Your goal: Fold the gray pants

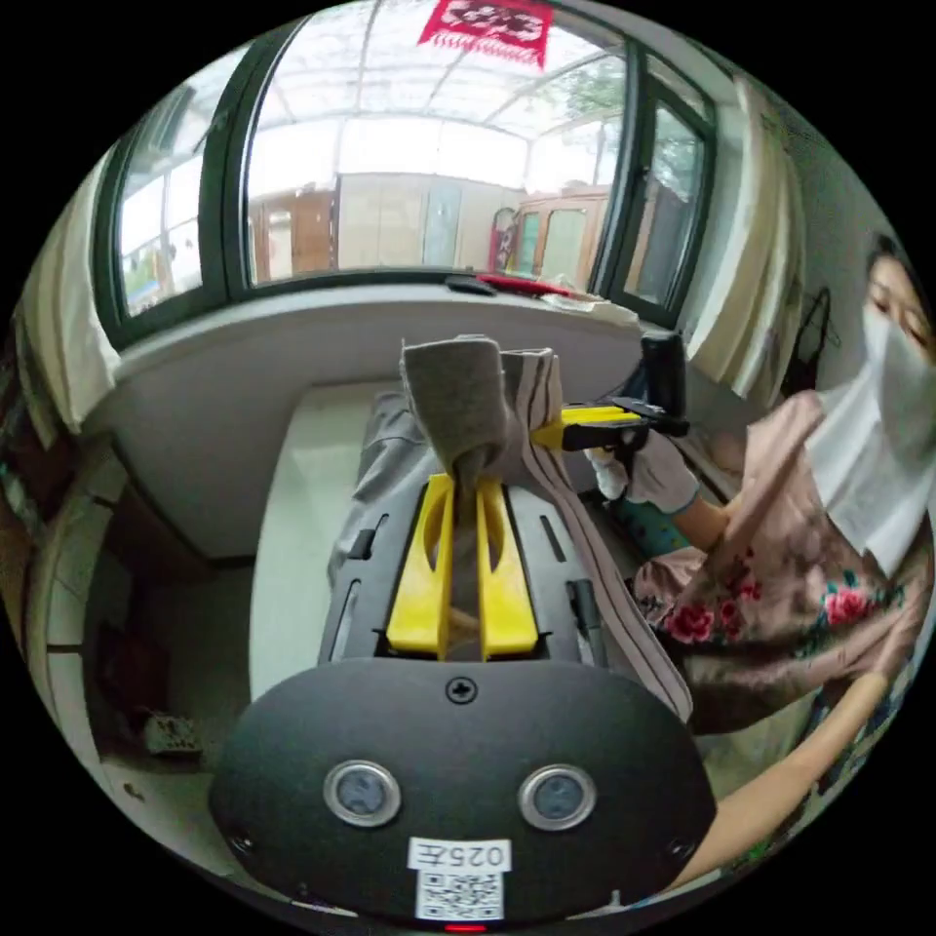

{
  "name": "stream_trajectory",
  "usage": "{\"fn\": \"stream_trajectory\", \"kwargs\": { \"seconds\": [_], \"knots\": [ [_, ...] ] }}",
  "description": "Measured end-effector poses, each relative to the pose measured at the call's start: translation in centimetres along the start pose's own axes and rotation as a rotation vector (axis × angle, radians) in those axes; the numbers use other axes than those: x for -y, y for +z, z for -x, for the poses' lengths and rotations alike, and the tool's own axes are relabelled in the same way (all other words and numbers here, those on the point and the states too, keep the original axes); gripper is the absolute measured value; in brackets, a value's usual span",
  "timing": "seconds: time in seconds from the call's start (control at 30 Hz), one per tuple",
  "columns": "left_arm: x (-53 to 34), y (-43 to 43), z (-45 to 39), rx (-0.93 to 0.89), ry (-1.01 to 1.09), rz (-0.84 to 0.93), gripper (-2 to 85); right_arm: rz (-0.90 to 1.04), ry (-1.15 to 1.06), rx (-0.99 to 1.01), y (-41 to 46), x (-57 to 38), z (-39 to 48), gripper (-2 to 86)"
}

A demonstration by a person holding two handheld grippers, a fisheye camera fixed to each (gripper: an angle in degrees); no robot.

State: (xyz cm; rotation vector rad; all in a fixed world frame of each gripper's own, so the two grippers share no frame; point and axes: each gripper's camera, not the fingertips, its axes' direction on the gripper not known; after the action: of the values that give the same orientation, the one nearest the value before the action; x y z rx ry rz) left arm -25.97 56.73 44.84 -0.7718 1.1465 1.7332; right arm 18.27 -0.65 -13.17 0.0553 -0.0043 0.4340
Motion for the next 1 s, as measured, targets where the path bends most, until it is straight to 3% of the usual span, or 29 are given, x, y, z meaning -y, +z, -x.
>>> {"fn": "stream_trajectory", "kwargs": {
  "seconds": [0.1,0.2,0.4,0.53,0.6,0.73,0.87,1.0],
  "knots": [
    [3.2,9.6,4.1,-0.055,-0.132,0.150,-0.4,0.105,0.091,-0.132,2.3,-0.9,-5.7,2.8],
    [4.0,15.5,5.5,-0.015,-0.159,0.298,-0.4,0.222,0.137,-0.107,4.4,-1.9,-9.6,4.6],
    [2.9,12.4,7.1,0.013,-0.244,0.219,2.2,0.085,0.308,0.108,2.5,-2.4,-13.6,6.4],
    [-0.8,6.8,7.1,0.096,-0.382,0.090,2.5,-0.068,0.374,0.090,-0.5,-2.8,-14.8,7.6],
    [-2.6,5.0,5.2,0.032,-0.405,0.024,1.0,-0.098,0.315,0.049,-1.4,-1.9,-14.2,6.8],
    [-5.1,6.8,-4.1,-0.103,-0.342,-0.054,4.0,0.087,0.073,-0.041,0.9,3.6,-12.3,10.5],
    [-6.4,10.0,-9.0,-0.007,-0.386,-0.056,3.7,0.177,0.007,0.095,4.4,8.9,-13.0,11.6],
    [-7.6,9.0,-11.1,0.108,-0.457,-0.172,3.6,0.422,-0.063,0.220,10.3,13.8,-12.7,12.1]
  ]
}}
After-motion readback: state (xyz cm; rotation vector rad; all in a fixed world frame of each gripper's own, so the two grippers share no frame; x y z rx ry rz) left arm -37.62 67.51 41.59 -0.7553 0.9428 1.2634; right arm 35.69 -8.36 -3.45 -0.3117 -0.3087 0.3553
